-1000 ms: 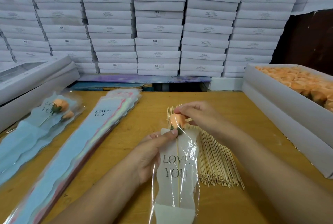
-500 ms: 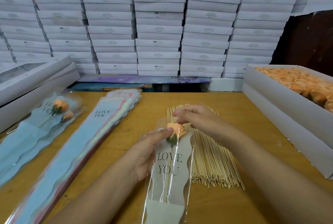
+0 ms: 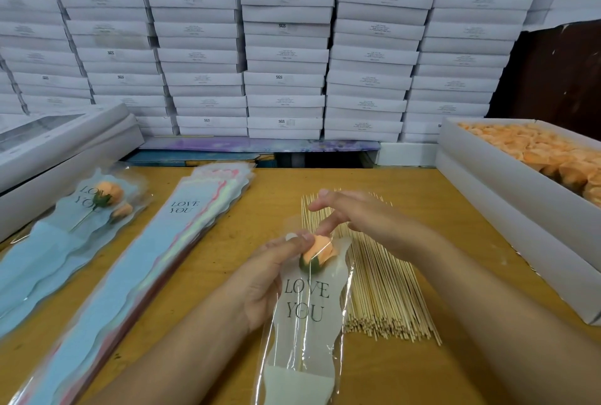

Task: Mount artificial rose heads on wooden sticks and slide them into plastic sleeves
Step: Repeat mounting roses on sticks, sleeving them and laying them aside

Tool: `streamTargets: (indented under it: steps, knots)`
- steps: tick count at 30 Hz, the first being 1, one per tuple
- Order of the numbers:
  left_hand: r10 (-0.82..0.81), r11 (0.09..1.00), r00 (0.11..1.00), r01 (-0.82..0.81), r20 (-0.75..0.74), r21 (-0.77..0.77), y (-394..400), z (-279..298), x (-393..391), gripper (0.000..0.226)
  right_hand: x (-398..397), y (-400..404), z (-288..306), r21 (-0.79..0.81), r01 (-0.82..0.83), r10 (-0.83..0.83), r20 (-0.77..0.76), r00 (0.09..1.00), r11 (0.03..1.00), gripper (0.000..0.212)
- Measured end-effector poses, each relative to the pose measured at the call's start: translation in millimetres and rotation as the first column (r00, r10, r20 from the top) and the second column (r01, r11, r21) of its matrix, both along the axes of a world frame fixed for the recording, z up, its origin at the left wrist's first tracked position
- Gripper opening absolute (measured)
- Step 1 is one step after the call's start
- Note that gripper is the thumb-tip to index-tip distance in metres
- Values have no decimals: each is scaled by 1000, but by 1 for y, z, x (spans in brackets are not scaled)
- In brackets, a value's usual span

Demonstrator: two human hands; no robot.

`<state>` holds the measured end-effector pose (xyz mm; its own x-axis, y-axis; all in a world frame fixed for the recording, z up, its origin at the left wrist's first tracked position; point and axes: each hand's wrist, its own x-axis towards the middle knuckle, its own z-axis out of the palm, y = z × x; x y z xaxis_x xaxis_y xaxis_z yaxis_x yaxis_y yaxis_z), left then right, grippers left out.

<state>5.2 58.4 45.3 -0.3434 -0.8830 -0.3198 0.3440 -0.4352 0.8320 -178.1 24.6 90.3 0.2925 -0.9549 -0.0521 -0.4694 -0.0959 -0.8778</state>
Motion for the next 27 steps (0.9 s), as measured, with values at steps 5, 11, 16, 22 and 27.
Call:
streamTargets:
  steps: [5,11,16,22,27]
  knots:
    - [-5,1000,1000,5,21,-3,0,-1,0,59,1,-2,4,0,19,-19,33,999,1000,43]
    - [-26,1000,1000,27,14,-15,-1,-3,1,53,3,-2,2,28,-46,46,18,999,999,48]
    - [8,997,995,-1,96,-74,-3,-9,2,50,2,-3,-2,65,-118,117,20,993,991,50]
    - [129,992,992,-129,12,1,-6,-5,2,52,-5,5,-20,-45,291,-276,208,939,956,40]
    - [147,989,989,-147,-8,-29,-7,-3,3,50,-4,29,-34,390,43,-225,434,872,920,59]
